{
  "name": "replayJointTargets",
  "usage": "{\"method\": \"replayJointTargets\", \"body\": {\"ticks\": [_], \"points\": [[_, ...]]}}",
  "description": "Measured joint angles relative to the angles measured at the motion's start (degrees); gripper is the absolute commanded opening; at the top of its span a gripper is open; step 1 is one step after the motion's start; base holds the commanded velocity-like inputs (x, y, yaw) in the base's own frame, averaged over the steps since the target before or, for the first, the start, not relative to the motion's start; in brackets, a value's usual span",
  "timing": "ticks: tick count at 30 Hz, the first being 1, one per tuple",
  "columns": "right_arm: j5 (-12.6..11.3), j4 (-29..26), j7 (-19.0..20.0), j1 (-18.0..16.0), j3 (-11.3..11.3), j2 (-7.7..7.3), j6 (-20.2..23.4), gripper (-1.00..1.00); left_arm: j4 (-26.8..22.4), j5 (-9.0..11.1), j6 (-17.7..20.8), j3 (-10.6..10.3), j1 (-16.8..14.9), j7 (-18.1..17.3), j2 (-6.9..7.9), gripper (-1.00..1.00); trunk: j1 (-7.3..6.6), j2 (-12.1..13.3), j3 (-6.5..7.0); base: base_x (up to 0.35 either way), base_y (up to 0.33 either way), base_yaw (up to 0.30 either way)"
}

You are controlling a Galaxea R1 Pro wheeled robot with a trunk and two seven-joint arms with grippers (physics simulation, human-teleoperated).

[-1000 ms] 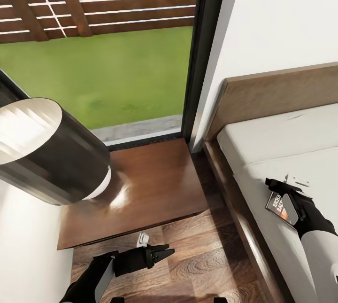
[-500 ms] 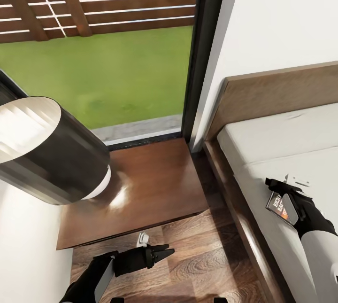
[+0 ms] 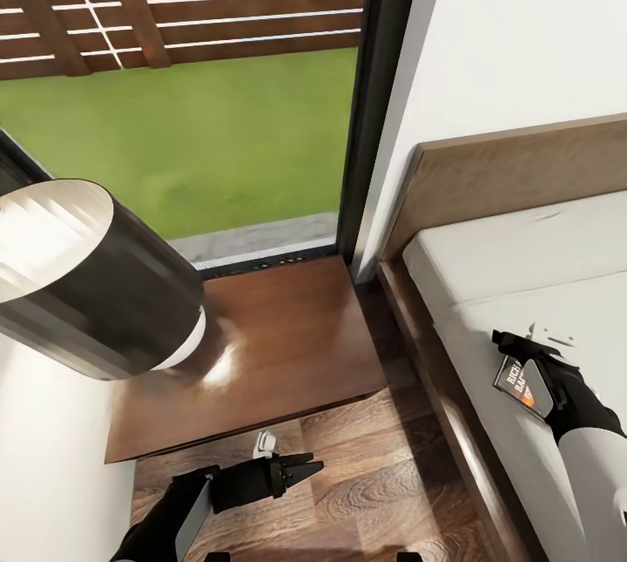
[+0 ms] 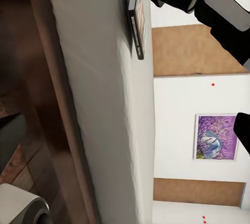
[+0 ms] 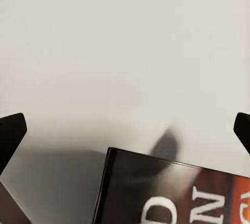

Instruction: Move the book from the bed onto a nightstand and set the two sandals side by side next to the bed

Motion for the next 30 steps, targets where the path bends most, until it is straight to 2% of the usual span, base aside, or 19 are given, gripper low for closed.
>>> {"method": "replayJointTargets", "body": {"ticks": [5, 30], "points": [[-0.04, 0.00, 0.00, 0.00, 0.02, 0.00, -0.01, 1.00, 0.04, 0.07, 0.00, 0.07, 0.00, 0.01, 0.00, 1.00, 0.01, 0.00, 0.00, -0.149, 0.000, 0.000], [-0.03, 0.00, 0.00, 0.00, 0.03, 0.00, -0.01, 1.00, -0.04, 0.03, 0.00, 0.06, 0.00, 0.00, 0.00, 1.00, 0.02, 0.00, 0.00, -0.025, 0.000, 0.000]]}}
